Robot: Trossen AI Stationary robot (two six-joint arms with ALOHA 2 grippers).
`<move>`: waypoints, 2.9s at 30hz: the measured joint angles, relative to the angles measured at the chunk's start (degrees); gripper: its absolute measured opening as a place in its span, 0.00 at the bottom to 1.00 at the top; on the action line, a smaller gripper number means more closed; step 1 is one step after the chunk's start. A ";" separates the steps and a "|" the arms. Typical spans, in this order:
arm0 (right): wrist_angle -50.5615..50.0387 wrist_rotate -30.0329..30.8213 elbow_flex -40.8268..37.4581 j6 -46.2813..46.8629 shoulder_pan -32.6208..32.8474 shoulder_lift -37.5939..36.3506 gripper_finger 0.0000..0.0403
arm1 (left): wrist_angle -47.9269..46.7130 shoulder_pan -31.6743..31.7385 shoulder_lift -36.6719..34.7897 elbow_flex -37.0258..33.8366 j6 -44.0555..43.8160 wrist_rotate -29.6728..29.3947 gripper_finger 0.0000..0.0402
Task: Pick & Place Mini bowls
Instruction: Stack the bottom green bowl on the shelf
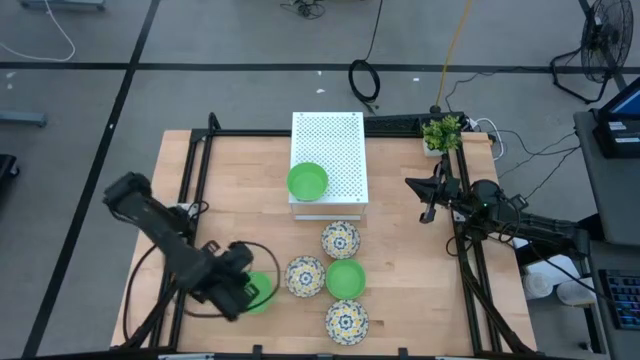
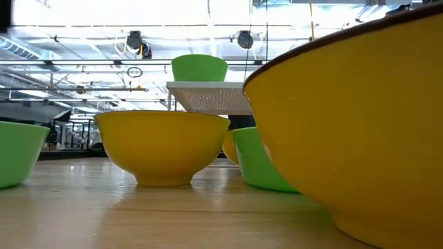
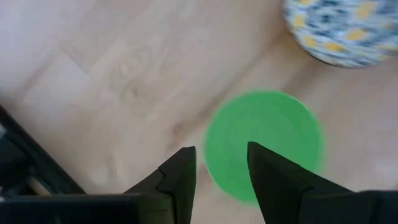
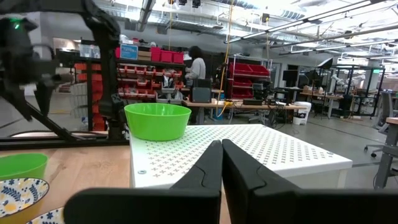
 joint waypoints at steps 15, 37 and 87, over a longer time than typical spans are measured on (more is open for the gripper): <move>0.00 0.00 0.01 0.00 0.00 -0.02 0.00 | 20.16 -8.36 -17.05 -16.19 -8.66 -9.33 0.37; 0.00 0.01 0.00 0.00 0.00 0.00 0.00 | 34.35 -0.25 -12.33 -29.94 2.69 4.47 0.37; 0.00 -0.01 0.00 0.00 0.00 -0.02 0.00 | 37.46 0.73 4.14 -29.77 2.08 9.75 0.37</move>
